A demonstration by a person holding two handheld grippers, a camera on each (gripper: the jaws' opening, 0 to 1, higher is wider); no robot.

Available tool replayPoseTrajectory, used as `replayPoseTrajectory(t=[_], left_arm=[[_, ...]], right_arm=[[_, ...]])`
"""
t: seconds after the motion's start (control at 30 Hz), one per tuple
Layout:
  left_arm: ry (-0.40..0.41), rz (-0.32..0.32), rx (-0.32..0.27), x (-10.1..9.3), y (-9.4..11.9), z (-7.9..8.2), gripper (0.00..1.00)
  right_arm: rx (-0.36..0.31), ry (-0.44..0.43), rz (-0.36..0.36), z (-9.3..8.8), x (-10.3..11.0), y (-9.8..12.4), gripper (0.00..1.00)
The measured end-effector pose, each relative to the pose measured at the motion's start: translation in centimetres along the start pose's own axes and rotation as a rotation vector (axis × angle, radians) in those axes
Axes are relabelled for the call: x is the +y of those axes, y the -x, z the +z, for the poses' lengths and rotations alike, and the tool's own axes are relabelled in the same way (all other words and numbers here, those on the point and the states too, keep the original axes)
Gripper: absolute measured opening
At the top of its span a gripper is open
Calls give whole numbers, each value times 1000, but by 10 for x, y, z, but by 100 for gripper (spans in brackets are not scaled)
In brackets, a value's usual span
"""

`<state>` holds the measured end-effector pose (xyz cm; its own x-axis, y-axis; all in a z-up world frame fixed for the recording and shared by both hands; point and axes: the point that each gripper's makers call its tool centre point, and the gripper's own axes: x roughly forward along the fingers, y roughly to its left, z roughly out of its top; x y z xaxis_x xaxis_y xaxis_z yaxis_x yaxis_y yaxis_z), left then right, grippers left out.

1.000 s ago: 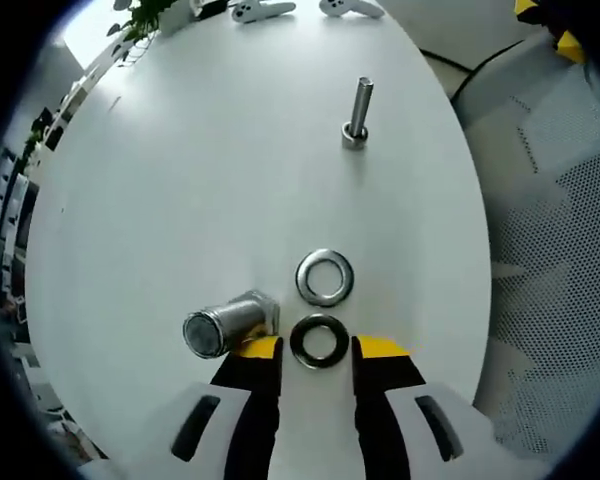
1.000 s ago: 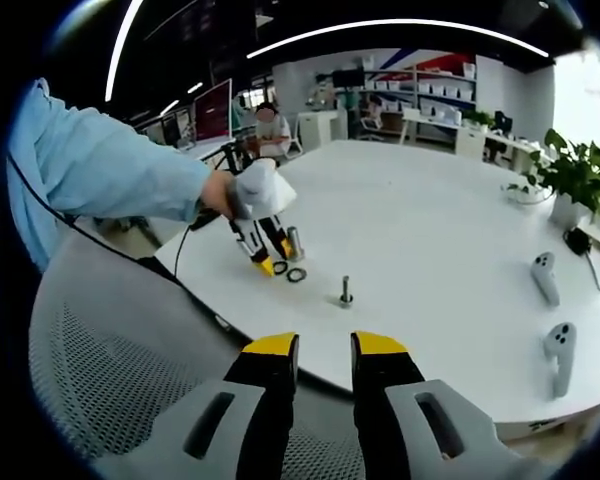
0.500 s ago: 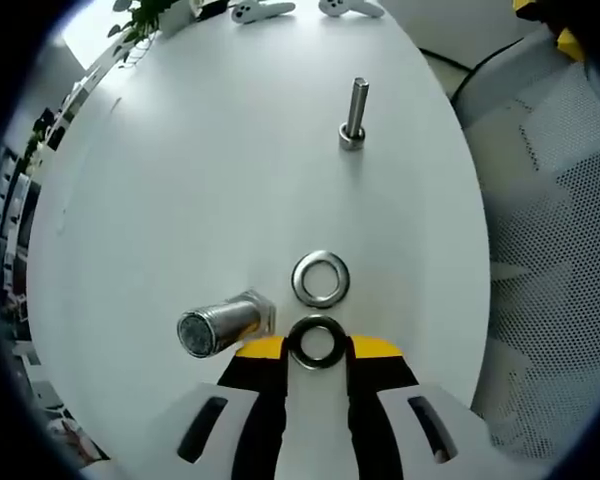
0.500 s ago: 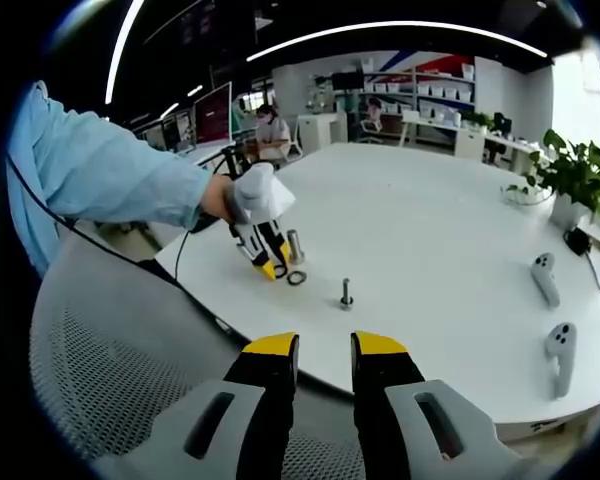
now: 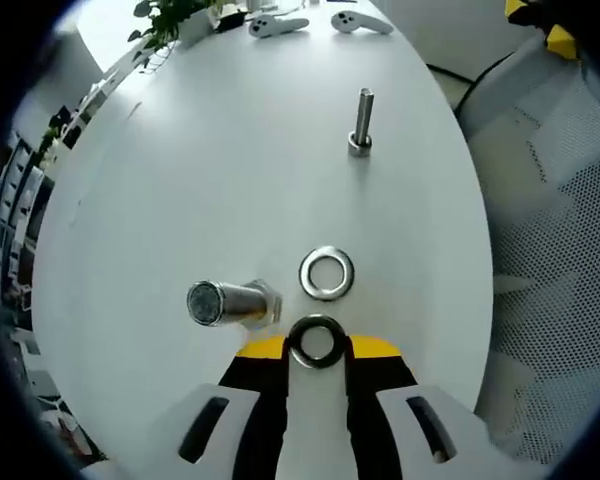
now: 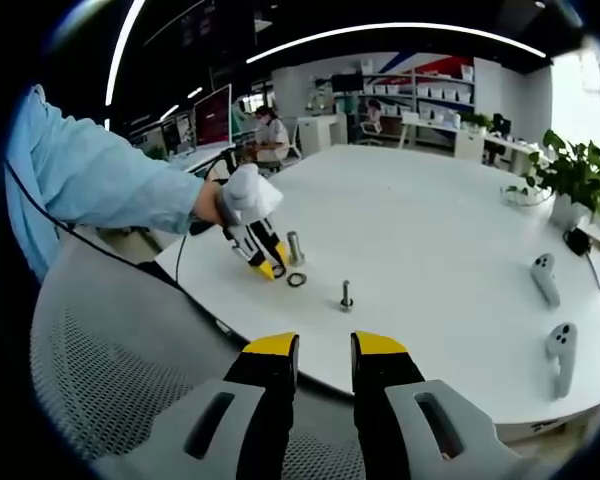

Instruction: Place the washer onto the threaded stud by aligning its center hole with the stud, sliding it down to the base, and recovering from edge contact or off-axis alignment until the washer reaches the visible bottom stop.

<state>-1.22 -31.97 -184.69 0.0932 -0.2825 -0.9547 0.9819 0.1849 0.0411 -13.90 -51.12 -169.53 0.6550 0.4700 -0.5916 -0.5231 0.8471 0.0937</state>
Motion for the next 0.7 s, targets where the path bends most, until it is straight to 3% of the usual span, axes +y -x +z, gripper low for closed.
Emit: replayPoseTrajectory(t=[0.07,0.27,0.7], left_arm=[[28,-22,-16,-3,3,1,19],[57,-3,-28,5,16,-5,19],[87,39,-81,18,51,1,19]], right_arm=[[1,1,0,0,0,0,23],[6,3,0,-1,0,0,23],[10,3,-2,-1,0,0,23]])
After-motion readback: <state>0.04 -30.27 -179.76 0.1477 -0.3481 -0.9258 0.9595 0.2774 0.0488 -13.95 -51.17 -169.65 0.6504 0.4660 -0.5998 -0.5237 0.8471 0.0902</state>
